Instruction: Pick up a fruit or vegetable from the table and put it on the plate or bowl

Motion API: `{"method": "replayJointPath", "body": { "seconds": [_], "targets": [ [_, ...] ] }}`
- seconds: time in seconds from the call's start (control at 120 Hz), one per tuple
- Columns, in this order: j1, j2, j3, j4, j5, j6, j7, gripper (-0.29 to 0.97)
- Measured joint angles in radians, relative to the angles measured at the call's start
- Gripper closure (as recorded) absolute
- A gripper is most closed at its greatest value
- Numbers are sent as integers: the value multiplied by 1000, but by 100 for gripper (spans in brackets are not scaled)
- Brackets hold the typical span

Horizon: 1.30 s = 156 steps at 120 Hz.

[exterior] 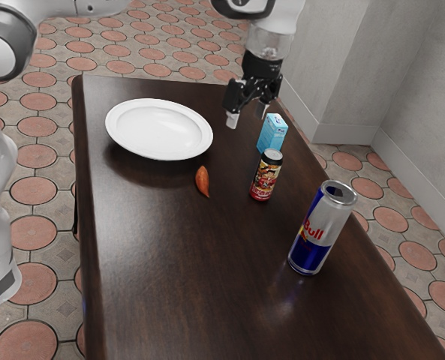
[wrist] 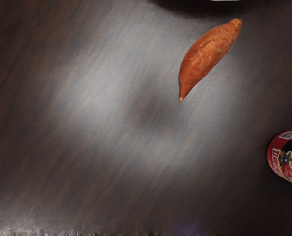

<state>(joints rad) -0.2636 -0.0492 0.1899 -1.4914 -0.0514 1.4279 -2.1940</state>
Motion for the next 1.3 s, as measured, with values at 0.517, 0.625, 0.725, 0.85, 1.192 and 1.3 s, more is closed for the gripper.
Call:
{"method": "replayJointPath", "body": {
  "seconds": [0.517,0.625,0.725,0.85,1.192,1.3],
  "targets": [
    [-14,-22,81,-42,110,16,486,0],
    [26,-181,115,-372,124,177,618,0],
    [148,-298,31,-569,136,303,716,0],
    [194,-257,-12,-611,148,421,819,0],
    [249,-151,-13,-614,-16,576,895,0],
    [250,-168,-14,-655,-30,588,883,0]
  ]
}}
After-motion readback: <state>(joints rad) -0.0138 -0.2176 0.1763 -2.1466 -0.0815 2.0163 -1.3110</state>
